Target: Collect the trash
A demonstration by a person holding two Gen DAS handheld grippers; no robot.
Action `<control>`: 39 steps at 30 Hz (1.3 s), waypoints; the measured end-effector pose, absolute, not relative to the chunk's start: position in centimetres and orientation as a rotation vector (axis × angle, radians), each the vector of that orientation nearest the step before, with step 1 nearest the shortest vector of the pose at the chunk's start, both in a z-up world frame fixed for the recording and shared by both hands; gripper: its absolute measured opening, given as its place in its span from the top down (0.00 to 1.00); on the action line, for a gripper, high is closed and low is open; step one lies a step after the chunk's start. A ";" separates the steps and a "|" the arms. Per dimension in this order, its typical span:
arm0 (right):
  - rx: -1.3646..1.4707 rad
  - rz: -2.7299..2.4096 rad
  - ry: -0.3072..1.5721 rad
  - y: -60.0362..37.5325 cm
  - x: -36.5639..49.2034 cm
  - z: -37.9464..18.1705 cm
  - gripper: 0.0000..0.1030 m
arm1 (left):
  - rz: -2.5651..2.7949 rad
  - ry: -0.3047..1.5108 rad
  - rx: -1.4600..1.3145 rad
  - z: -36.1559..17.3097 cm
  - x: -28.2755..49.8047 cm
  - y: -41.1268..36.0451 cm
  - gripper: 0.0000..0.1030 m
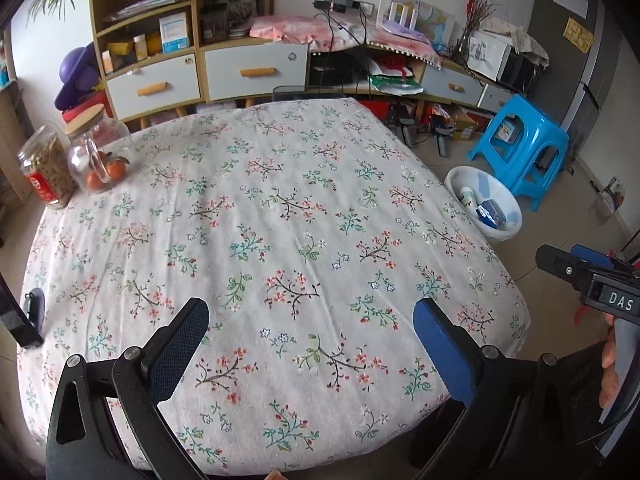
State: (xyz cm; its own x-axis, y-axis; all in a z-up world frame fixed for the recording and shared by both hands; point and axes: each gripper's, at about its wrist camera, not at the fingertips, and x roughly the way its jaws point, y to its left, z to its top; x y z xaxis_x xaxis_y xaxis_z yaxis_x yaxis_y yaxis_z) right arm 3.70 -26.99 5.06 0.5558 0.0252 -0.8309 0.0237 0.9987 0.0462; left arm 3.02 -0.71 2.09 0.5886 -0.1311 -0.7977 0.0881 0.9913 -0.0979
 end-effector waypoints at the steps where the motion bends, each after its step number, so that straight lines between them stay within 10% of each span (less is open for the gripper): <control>1: 0.053 -0.003 0.979 -26.9 3.5 5.0 0.06 | -0.129 0.935 -0.055 2.0 2.8 -0.6 0.00; 39: 0.049 0.001 0.935 -24.5 3.3 3.5 0.06 | -0.086 0.889 -0.087 1.4 1.6 -0.4 0.00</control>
State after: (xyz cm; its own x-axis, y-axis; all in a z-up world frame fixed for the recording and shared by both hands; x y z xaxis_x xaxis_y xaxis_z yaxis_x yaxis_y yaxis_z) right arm 3.32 -24.54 3.46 0.5939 0.0226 -0.8042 0.0203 0.9989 0.0431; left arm 1.59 -0.36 1.43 0.6272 -0.1114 -0.7709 0.0389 0.9930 -0.1118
